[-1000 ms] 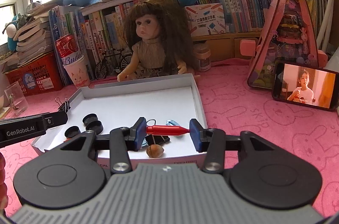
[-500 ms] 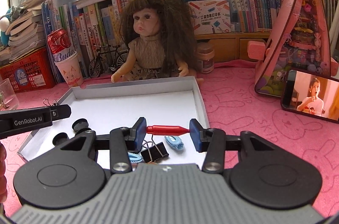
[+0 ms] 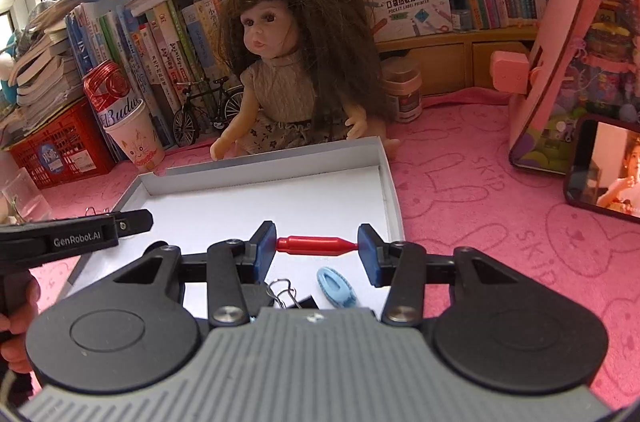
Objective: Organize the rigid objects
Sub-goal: 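Lower the clear ball with the left tool while the right tool lowers the crayon into the tray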
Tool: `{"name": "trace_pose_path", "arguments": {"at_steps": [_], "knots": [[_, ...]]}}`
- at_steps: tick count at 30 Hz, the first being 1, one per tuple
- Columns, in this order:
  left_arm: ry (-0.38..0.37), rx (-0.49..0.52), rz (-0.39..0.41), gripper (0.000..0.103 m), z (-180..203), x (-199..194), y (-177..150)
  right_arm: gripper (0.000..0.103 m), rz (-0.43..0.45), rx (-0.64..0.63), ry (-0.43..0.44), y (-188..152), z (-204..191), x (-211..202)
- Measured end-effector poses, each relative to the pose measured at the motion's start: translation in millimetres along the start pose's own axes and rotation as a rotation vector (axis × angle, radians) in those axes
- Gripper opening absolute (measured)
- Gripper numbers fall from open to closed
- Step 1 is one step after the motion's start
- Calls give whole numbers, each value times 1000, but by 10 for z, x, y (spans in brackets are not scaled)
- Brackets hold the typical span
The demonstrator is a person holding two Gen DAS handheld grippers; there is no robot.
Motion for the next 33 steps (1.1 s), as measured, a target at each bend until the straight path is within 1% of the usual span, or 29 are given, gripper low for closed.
{"name": "trace_pose_path", "arguments": {"at_steps": [3, 7, 9, 12, 16, 20, 23, 31, 33], "knots": [[-7, -11, -35, 32, 20, 84, -33, 50, -25, 11, -3, 2, 32, 95], [-17, -56, -79, 32, 50, 183, -58, 50, -50, 33, -3, -43, 66, 206], [-29, -58, -82, 32, 97, 204, -63, 50, -53, 33, -5, -57, 61, 237], [-24, -40, -81, 32, 184, 235, -81, 51, -54, 13, -6, -42, 40, 288], [2, -13, -61, 32, 258, 250, -113, 53, -68, -19, -20, -26, 18, 378], [16, 19, -39, 32, 300, 243, -141, 53, -75, -8, -22, -75, 41, 440], [21, 30, -26, 32, 310, 237, -156, 53, -73, -33, -41, -98, 40, 454], [46, 69, 14, 32, 364, 237, -202, 53, -56, -34, -36, -107, 47, 447], [48, 69, 20, 32, 368, 230, -212, 55, -56, -41, -39, -113, 40, 449]]}}
Point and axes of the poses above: each gripper's, at about its wrist camera, not at the fingertips, and x roughly the way its jaws point, z to its right, y to its top, the point moved 4 cm from there along x, roughly the way its jaws point, and after that the axes turned 15 degrees about y, right-handed, at the moved point
